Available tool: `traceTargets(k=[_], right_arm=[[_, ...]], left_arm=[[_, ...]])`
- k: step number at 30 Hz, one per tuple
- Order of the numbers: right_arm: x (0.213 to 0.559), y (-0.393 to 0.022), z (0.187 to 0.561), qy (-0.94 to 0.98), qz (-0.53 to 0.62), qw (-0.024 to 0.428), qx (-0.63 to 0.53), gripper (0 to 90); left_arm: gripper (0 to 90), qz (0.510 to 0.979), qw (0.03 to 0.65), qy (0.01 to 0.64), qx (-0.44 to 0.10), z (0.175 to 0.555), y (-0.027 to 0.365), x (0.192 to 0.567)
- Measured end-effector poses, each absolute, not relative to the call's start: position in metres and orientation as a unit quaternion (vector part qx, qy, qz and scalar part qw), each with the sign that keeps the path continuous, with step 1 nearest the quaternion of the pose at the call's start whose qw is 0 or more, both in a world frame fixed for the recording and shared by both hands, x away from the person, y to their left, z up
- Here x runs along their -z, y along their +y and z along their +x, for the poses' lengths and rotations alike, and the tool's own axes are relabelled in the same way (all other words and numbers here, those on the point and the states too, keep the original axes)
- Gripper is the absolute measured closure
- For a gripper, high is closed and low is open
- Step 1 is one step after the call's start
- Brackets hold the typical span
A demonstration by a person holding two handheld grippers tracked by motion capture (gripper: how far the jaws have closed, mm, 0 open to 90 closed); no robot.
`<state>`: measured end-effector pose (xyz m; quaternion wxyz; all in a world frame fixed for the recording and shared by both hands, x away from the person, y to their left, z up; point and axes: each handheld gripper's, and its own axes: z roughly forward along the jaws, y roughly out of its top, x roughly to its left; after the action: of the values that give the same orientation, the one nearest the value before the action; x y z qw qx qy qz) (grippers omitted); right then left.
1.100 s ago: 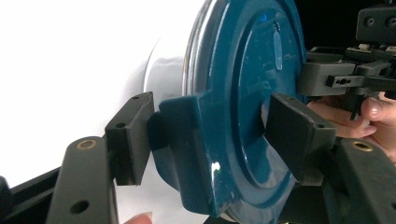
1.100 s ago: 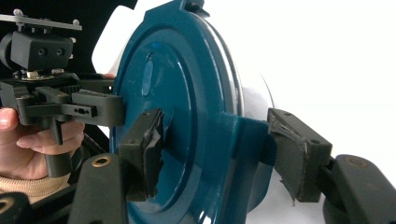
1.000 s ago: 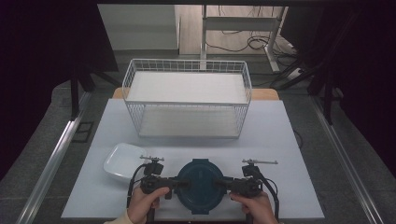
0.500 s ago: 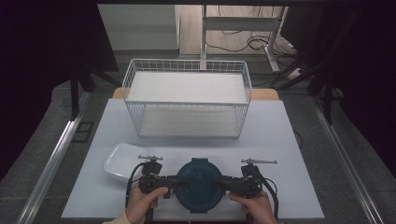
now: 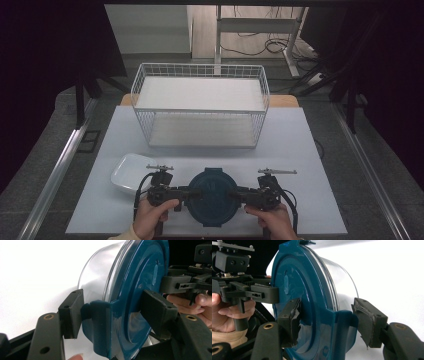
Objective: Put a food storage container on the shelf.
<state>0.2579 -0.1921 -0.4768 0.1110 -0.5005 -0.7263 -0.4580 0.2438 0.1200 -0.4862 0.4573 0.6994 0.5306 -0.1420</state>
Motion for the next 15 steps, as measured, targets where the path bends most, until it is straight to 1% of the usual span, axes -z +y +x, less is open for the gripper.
traceTargets(k=[7, 15], right_arm=[[0.468, -0.191, 0.264, -0.727, -0.495, 0.107, 0.463, 40.1], [0.439, -0.185, 0.278, -0.734, -0.476, 0.088, 0.477, 40.4]], left_arm=[[36.6, 0.698, 0.463, 0.529, 0.133, 0.249, 0.121, 0.476], [36.6, 0.702, 0.473, 0.519, 0.119, 0.262, 0.128, 0.447]])
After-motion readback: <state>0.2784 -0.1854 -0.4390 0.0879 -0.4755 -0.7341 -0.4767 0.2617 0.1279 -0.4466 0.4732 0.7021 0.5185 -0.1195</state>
